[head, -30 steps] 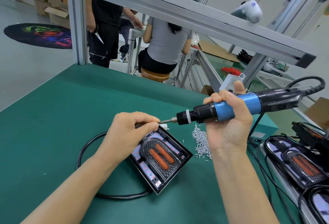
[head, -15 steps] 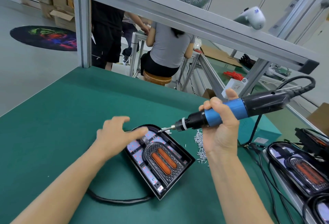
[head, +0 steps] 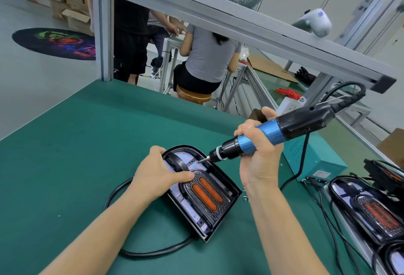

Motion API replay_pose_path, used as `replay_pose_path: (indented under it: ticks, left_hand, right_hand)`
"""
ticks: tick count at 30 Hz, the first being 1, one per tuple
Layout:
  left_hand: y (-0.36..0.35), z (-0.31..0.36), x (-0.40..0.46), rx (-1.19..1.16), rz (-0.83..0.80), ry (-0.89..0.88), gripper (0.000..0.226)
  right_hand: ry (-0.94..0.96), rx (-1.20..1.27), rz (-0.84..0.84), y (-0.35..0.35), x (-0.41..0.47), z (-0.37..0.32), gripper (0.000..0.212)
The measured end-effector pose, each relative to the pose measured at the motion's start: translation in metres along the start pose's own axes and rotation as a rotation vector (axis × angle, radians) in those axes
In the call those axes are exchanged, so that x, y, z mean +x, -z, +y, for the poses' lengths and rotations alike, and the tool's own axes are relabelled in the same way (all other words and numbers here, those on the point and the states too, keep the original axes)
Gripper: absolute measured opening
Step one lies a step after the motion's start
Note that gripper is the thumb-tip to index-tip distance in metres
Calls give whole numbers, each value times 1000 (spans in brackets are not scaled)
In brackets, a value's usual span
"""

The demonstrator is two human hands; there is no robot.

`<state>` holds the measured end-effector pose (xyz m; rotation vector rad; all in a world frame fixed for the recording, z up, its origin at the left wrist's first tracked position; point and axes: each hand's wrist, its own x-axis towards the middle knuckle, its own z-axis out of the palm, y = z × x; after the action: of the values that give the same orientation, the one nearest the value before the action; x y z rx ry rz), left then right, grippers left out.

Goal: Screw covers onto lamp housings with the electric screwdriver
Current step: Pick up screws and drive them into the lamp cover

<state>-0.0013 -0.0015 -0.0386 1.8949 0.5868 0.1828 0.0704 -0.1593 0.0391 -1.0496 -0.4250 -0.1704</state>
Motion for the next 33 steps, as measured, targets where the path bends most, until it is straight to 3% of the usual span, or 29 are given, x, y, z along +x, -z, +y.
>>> replay_pose_path:
  ticks: [33]
  left_hand:
    - [-7,8,-5,5,8,-78,83]
  right_hand:
    - [27,-44,-24,-11,4,-4,44]
